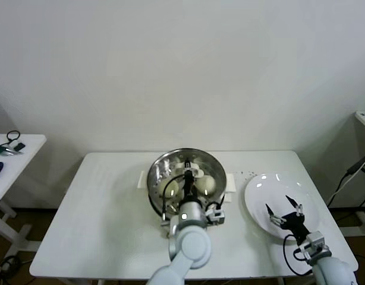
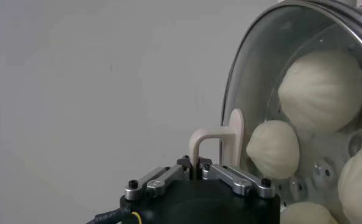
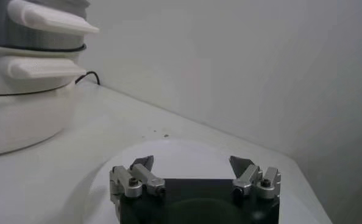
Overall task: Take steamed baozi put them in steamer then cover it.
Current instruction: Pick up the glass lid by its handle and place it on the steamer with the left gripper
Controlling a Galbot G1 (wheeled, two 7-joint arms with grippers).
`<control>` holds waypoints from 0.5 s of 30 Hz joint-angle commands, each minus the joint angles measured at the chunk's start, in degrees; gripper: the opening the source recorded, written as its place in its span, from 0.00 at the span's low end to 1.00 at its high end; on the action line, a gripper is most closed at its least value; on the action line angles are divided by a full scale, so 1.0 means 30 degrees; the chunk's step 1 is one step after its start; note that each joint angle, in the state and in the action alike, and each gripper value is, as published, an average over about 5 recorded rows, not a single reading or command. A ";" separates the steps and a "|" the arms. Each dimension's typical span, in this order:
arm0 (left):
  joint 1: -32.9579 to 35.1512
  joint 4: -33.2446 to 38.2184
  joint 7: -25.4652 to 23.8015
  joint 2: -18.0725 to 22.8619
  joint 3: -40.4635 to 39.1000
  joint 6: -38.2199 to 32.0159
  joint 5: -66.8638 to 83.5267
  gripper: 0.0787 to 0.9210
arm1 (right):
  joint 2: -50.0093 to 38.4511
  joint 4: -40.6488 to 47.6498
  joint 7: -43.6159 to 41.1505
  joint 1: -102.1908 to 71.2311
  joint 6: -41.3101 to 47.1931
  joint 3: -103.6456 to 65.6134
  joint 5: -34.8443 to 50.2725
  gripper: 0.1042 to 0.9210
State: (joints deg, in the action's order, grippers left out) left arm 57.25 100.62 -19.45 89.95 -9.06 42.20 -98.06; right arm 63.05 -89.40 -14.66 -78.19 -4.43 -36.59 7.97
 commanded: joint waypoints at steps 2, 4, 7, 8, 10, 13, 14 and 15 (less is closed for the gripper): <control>0.0019 -0.0123 0.0313 0.0064 -0.0023 0.0933 0.0127 0.08 | 0.0079 0.0039 -0.0026 -0.0005 -0.0044 -0.0023 -0.0039 0.88; -0.0028 -0.0174 0.0398 0.0045 -0.0024 0.0933 0.0140 0.08 | 0.0103 0.0061 -0.0047 -0.0031 -0.0075 -0.0044 -0.0054 0.88; -0.0048 -0.0222 0.0457 -0.0007 -0.0019 0.0933 0.0159 0.08 | 0.0127 0.0124 -0.0082 -0.0069 -0.0141 -0.0091 -0.0096 0.88; -0.0044 -0.0240 0.0465 -0.0026 -0.0016 0.0933 0.0167 0.08 | 0.0133 0.0144 -0.0091 -0.0075 -0.0160 -0.0106 -0.0109 0.88; -0.0036 -0.0280 0.0504 -0.0056 0.0001 0.0933 0.0188 0.08 | 0.0148 0.0166 -0.0110 -0.0084 -0.0188 -0.0126 -0.0129 0.88; -0.0030 -0.0326 0.0583 -0.0116 0.0024 0.0933 0.0226 0.08 | 0.0180 0.0171 -0.0126 -0.0097 -0.0215 -0.0136 -0.0142 0.88; -0.0027 -0.0331 0.0600 -0.0142 0.0025 0.0933 0.0238 0.08 | 0.0198 0.0173 -0.0130 -0.0104 -0.0222 -0.0136 -0.0147 0.88; -0.0025 -0.0337 0.0618 -0.0164 0.0026 0.0933 0.0249 0.08 | 0.0215 0.0174 -0.0137 -0.0112 -0.0227 -0.0135 -0.0153 0.88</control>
State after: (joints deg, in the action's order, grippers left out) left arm 57.07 99.70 -17.91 89.69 -9.04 42.18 -97.46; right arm 63.58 -88.93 -15.03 -78.46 -5.00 -36.95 7.57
